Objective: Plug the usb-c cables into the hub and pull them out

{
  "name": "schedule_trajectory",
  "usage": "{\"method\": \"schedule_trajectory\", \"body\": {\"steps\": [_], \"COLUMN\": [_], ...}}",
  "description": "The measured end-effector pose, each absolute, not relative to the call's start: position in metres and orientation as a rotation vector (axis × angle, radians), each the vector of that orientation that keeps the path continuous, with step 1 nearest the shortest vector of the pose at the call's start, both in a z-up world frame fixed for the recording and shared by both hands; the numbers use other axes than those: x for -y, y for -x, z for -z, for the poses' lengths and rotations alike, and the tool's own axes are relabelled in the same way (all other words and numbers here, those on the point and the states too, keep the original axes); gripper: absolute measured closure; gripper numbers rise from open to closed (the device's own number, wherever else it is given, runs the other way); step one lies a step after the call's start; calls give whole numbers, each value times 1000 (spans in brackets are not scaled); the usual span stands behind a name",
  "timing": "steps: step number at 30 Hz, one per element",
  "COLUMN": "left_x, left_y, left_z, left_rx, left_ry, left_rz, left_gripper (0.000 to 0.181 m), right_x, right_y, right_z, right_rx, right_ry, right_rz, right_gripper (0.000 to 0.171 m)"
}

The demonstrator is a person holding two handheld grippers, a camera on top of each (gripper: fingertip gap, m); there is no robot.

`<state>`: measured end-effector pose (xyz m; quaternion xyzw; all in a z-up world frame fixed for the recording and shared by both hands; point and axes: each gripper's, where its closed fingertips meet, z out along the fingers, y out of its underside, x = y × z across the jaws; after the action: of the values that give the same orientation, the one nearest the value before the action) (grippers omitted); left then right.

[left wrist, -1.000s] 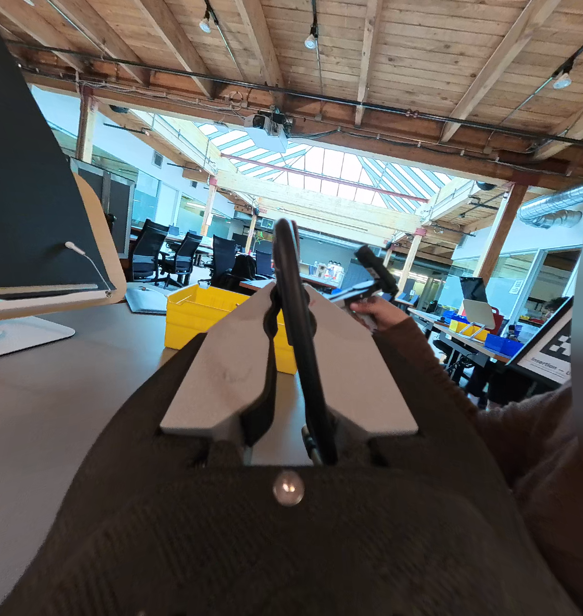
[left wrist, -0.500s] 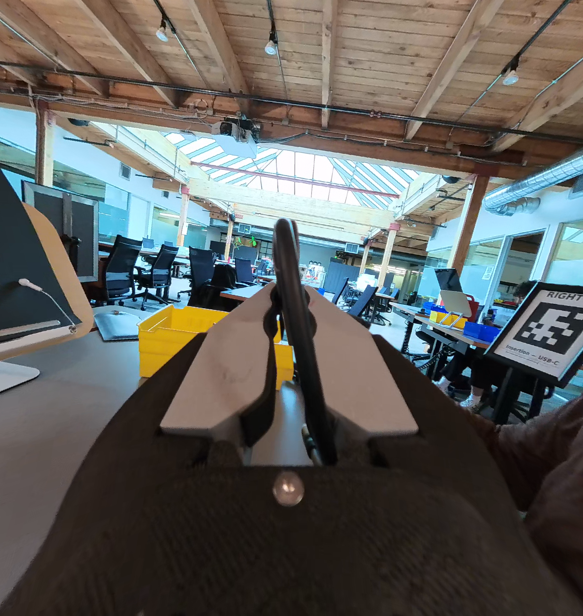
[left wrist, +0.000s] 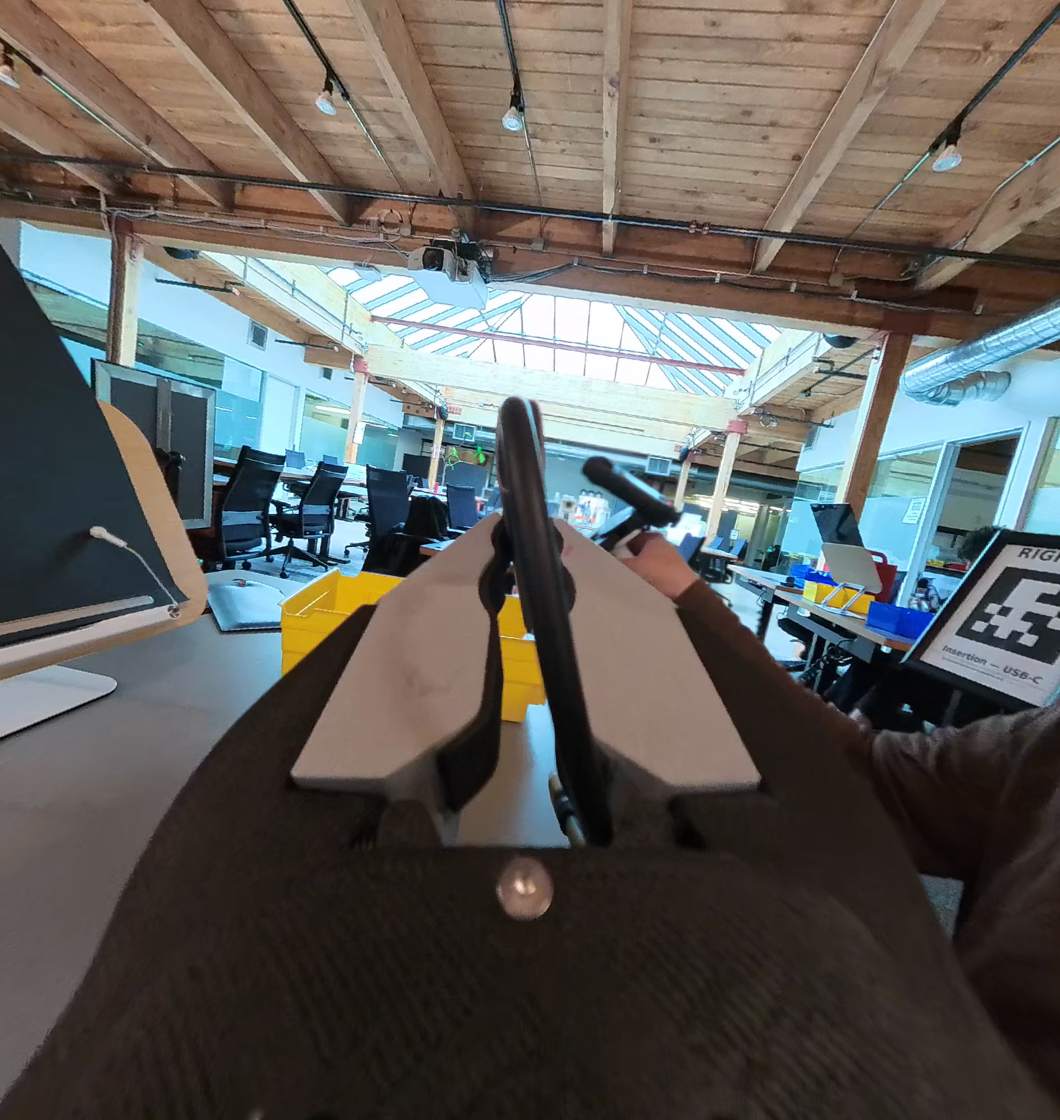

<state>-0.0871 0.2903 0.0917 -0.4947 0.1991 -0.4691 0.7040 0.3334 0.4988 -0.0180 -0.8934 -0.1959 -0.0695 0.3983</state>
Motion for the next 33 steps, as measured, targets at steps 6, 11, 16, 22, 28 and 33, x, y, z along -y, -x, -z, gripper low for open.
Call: {"method": "schedule_trajectory", "body": {"steps": [6,11,16,22,28,33], "left_x": [-285,-284,-281,-272,-267,-279], "left_y": [100,101,80,49,29,64], "left_z": [-98,-96,-83,-72,-60,-73], "left_rx": [-441,-466,-583,-689,-745,-620], "left_ry": [1085,1088,1135,1161,1223,1277], "left_rz": [984,1040,1006,1093,1012,886], "left_gripper": [174,174,174,174,172,154], "right_x": [-530,-535,-483,-307,-273,-309], "right_y": [-322,-276,-181,-10,38,13], "right_z": [75,108,39,-26,-6,-52], "right_rx": [670,814,997,1593,1700,1551], "right_ry": [2432,2481,2150,1529,1424,1406], "right_rz": [313,174,-179,-793,-648,-455], "right_gripper": [138,118,121,113,161,164]}}
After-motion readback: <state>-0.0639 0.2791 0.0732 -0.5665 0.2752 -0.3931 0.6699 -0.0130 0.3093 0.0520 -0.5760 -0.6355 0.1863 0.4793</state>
